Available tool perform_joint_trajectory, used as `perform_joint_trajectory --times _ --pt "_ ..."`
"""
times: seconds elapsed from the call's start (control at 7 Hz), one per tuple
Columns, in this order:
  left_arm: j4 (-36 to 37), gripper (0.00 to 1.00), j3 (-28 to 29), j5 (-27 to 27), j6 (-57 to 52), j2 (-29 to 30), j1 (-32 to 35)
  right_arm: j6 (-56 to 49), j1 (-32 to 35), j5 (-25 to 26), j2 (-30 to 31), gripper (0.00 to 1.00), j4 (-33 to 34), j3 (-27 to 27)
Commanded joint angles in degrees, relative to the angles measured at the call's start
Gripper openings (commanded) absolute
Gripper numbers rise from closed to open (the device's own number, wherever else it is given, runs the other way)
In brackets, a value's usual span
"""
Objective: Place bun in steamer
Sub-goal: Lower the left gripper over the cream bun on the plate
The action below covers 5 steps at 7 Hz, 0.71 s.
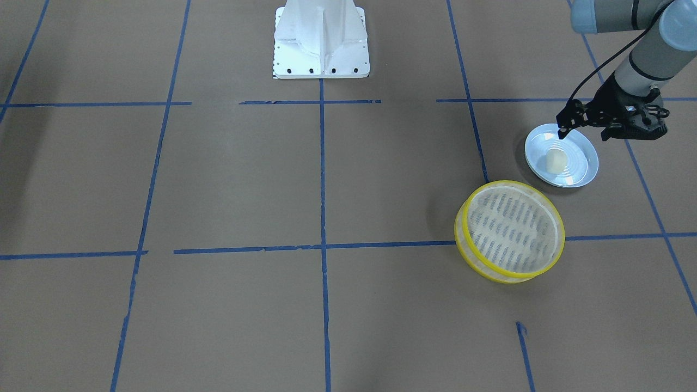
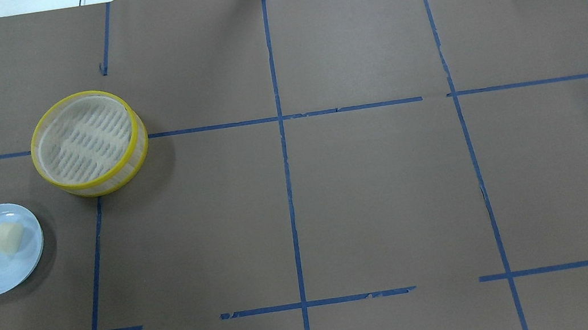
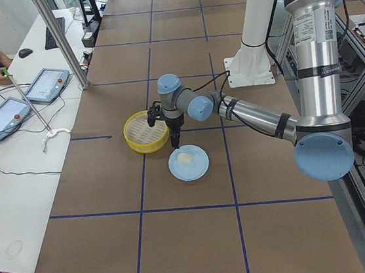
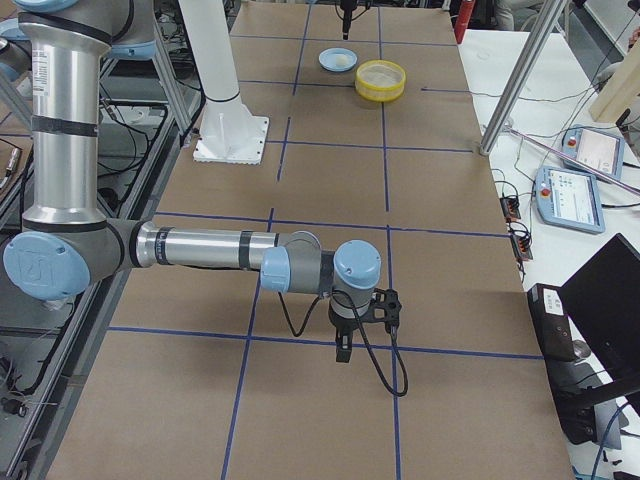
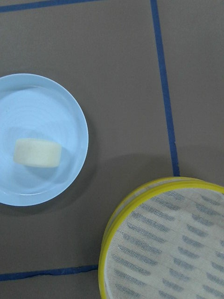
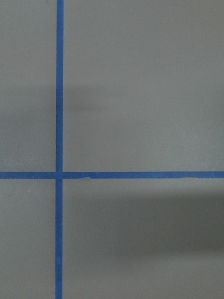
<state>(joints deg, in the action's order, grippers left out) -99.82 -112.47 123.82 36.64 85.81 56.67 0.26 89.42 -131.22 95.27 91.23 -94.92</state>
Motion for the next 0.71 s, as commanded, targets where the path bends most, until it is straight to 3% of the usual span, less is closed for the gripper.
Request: perform_joint_trajectory --times 0.0,0.29,0.57 --pt "-10.5 1.0 5.0 -1.6 4.0 -2.7 -1.6 0.0 0.1 0.0 0.0 1.0 0.0 0.0" --pt "-18.4 1.0 10.1 -1.6 7.9 -2.8 -4.1 0.0 0.0 0.0 0.0 1.0 0.0 0.0" --pt "-19.4 1.0 10.5 -1.6 11.7 -2.8 -7.6 0.0 0.1 0.0 0.0 1.0 0.0 0.0"
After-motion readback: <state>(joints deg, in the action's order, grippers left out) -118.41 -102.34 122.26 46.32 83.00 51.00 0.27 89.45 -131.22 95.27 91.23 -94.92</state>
